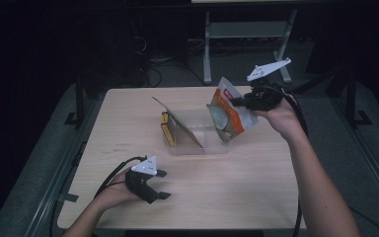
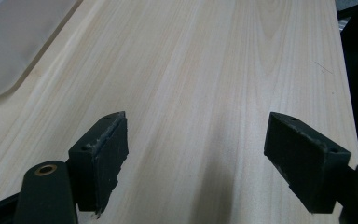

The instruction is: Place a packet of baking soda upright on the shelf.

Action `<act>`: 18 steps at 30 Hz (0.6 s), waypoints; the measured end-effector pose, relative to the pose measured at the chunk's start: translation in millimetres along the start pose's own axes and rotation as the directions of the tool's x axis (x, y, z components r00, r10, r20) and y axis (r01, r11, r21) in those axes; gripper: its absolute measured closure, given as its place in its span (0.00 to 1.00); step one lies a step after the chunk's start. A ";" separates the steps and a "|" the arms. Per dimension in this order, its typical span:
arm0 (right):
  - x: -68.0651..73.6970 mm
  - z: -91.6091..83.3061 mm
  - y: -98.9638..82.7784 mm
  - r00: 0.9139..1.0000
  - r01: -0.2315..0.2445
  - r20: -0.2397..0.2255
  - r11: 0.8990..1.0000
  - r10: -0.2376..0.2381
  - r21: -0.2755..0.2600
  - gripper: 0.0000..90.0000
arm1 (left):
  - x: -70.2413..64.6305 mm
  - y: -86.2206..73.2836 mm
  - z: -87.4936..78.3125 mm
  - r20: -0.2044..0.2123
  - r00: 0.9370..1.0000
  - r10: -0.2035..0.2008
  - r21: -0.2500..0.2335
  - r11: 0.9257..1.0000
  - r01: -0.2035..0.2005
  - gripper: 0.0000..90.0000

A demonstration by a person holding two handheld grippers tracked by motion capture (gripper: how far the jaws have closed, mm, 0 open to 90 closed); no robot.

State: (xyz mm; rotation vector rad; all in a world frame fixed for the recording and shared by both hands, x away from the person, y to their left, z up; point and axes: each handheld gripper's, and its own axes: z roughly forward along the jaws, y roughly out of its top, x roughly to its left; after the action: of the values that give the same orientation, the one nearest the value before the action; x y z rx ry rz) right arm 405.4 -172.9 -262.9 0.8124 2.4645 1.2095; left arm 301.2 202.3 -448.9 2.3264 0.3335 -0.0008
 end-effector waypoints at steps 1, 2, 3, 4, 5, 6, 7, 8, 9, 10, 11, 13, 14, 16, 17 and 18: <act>-1.8 3.4 0.1 1.000 -0.007 -0.001 1.000 0.007 0.009 1.00 | -0.1 -0.1 0.2 0.002 1.000 -0.001 0.000 1.000 0.001 0.24; -3.1 6.9 0.0 1.000 -0.019 0.000 1.000 0.019 0.020 1.00 | -0.2 -0.1 0.4 0.002 1.000 -0.002 0.001 1.000 0.002 0.24; -4.6 10.5 -0.3 1.000 -0.025 0.003 0.999 0.025 0.030 1.00 | -0.3 -0.1 0.4 0.002 1.000 -0.001 0.003 1.000 0.001 0.24; -5.7 14.3 -0.8 0.999 -0.035 -0.002 0.999 0.035 0.035 1.00 | -0.2 -0.1 0.5 0.001 1.000 0.000 0.007 1.000 0.000 0.23; -7.1 17.9 -1.3 0.999 -0.042 -0.002 0.998 0.042 0.045 1.00 | -0.1 -0.1 0.7 0.000 1.000 0.003 0.008 1.000 -0.003 0.24; -8.4 21.4 -1.6 0.999 -0.046 -0.002 0.997 0.046 0.060 1.00 | -0.1 -0.1 0.8 0.000 1.000 0.005 0.011 1.000 -0.005 0.24; -9.7 25.3 -2.0 0.999 -0.051 -0.001 0.996 0.051 0.075 1.00 | -0.3 -0.1 1.0 0.000 1.000 0.004 0.011 1.000 -0.004 0.23; -11.3 29.7 -2.7 0.999 -0.053 -0.003 0.995 0.053 0.086 1.00 | -0.7 0.1 1.1 0.001 1.000 0.001 0.013 1.000 -0.001 0.24; -12.2 33.9 -3.0 0.998 -0.061 -0.001 0.993 0.061 0.102 1.00 | -0.9 0.2 1.3 0.002 1.000 -0.001 0.013 1.000 0.001 0.24; -13.6 38.3 -3.7 0.998 -0.061 0.006 0.992 0.061 0.114 1.00 | -0.8 0.2 1.6 0.003 1.000 0.000 0.011 1.000 0.000 0.24; -14.4 42.0 -4.3 0.998 -0.069 0.012 0.990 0.068 0.123 1.00 | -0.8 0.2 1.7 0.004 1.000 0.000 0.013 1.000 0.000 0.24; -15.7 48.0 -5.0 0.997 -0.082 0.011 0.987 0.081 0.139 0.99 | -0.4 0.3 2.2 0.006 1.000 -0.002 0.014 1.000 0.002 0.24; -15.6 50.6 -5.5 0.997 -0.076 0.012 0.987 0.075 0.145 0.98 | 0.0 0.5 2.3 0.007 1.000 0.002 0.015 1.000 -0.002 0.23; -15.4 52.5 -6.9 0.997 -0.078 0.022 0.988 0.075 0.132 0.92 | -0.1 1.1 2.7 0.007 1.000 0.004 0.019 1.000 -0.004 0.23; -15.9 50.9 -7.2 0.997 -0.080 0.021 0.989 0.078 0.121 0.90 | -0.6 1.3 3.2 0.008 1.000 0.001 0.019 1.000 -0.001 0.23; -15.9 48.9 -7.4 0.996 -0.085 0.021 0.990 0.083 0.115 0.87 | -0.6 1.5 3.5 0.008 1.000 0.001 0.018 1.000 -0.001 0.23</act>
State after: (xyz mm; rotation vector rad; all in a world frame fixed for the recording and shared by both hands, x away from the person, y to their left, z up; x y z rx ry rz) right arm 438.5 -155.0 -298.6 0.9618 2.5299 1.0898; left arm 301.4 198.7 -450.2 2.3443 0.3293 -0.0125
